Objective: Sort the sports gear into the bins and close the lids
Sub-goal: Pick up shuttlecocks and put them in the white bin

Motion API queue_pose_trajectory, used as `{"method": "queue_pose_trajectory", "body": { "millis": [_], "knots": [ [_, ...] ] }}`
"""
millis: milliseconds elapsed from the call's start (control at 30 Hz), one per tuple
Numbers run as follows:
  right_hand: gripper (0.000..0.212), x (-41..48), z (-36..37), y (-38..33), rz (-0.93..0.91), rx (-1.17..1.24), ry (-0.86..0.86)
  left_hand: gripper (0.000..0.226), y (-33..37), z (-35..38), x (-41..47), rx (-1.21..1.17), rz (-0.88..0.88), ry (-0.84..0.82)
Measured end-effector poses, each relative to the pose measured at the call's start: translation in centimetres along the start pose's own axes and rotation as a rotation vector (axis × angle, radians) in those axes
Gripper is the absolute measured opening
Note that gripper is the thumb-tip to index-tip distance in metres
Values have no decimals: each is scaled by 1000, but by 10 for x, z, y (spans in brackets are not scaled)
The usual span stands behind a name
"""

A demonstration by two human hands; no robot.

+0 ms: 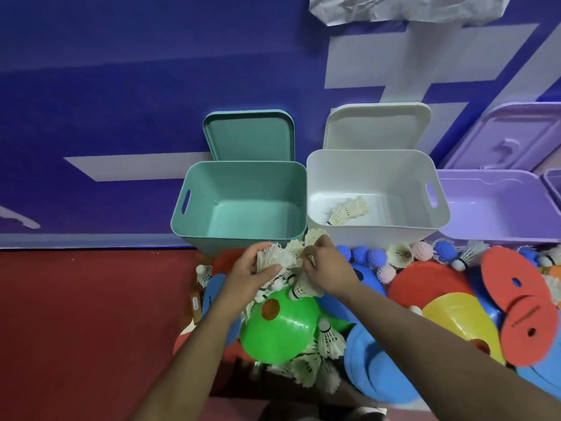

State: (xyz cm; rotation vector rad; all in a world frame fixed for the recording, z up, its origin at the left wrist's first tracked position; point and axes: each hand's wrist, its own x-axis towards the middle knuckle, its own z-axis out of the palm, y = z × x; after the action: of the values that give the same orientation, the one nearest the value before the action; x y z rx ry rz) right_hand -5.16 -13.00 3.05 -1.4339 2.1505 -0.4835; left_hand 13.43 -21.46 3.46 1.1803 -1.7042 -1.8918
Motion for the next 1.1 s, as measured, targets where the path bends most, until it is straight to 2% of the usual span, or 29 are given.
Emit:
{"method": "queue_pose_trajectory", "body": {
  "millis": [100, 167, 200, 300, 400, 600, 700, 833, 933, 1100],
  "knots": [
    [34, -4, 2, 2, 63, 105, 20, 59, -1, -10, 4, 36, -7, 1],
    [41, -8, 3, 9, 38, 65, -53, 60, -2, -14, 6, 64, -4, -7],
    [37, -9, 5, 13, 26, 34, -67, 55, -2, -15, 8, 57, 6, -7],
    [17, -9, 9, 18, 55, 76, 81, 43, 0, -18, 13, 23, -2, 8],
    [10, -14, 2, 17, 42, 223, 222, 42, 2, -20, 18, 26, -4, 2],
    [3, -31, -43, 10, 54, 540, 385, 42, 12, -9, 22, 98, 36, -101],
    [5, -35, -51, 3, 72, 620, 349, 46, 19, 3, 18, 79, 59, -159],
    [15, -41, -44, -7, 56, 521, 377, 50, 20, 14, 14, 79, 91, -229],
    [7, -48, -39, -3, 59, 353, 256, 53, 18, 15, 12, 99, 98, -239],
    [22, -56, -32, -4, 9, 304, 102, 64, 17, 18, 6, 191, 84, -300]
  ]
}}
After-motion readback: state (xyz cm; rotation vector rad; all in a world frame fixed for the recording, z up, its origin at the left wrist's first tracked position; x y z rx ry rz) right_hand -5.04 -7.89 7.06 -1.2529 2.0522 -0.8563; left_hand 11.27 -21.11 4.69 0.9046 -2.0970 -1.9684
